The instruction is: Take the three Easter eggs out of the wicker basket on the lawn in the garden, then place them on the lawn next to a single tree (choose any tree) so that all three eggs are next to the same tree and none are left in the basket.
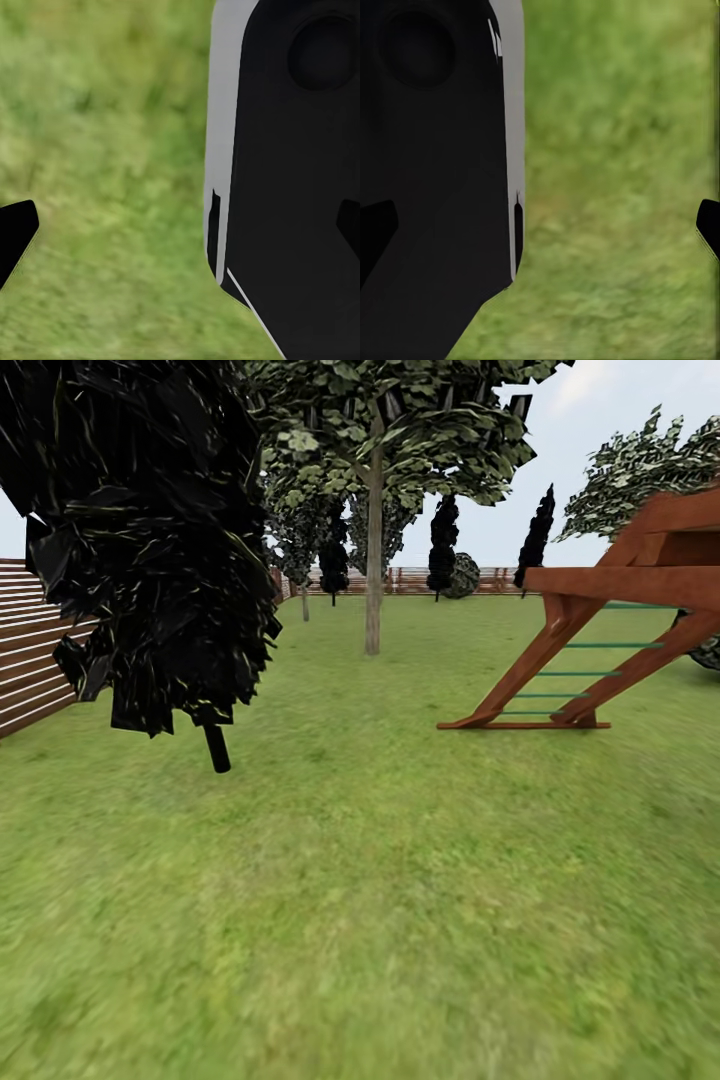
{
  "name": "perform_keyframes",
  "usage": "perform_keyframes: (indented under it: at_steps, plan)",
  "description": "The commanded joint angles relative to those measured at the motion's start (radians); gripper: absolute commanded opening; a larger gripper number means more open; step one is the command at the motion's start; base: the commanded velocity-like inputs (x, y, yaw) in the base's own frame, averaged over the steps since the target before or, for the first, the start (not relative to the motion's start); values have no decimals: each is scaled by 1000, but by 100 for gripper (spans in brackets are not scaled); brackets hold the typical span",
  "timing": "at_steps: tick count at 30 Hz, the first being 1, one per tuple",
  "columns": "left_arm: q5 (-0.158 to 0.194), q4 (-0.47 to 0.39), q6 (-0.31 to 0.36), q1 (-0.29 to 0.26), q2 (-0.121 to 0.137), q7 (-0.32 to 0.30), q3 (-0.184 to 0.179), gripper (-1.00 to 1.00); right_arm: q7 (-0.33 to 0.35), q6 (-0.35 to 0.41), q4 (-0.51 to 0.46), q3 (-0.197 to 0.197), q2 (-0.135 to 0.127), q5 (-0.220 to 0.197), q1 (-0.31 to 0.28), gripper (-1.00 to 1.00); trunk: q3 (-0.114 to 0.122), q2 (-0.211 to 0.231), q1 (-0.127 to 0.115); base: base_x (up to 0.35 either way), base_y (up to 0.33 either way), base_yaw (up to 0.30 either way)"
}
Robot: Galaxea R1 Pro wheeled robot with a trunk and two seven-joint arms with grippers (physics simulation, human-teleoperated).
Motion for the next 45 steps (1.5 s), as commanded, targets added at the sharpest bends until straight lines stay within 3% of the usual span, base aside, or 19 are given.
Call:
perform_keyframes:
  at_steps: [1, 45]
  plan:
    - [0, -2, 1, 1, 0, -1, 1, 100, -2, -1, 3, 2, 0, 0, -1, 100, -1, 0, 1, 335, 0, 0]
    - [0, -2, 1, 1, 0, -1, 1, 100, -2, -3, 3, 3, 0, 0, -1, 100, -6, 0, 1, 335, 0, -133]
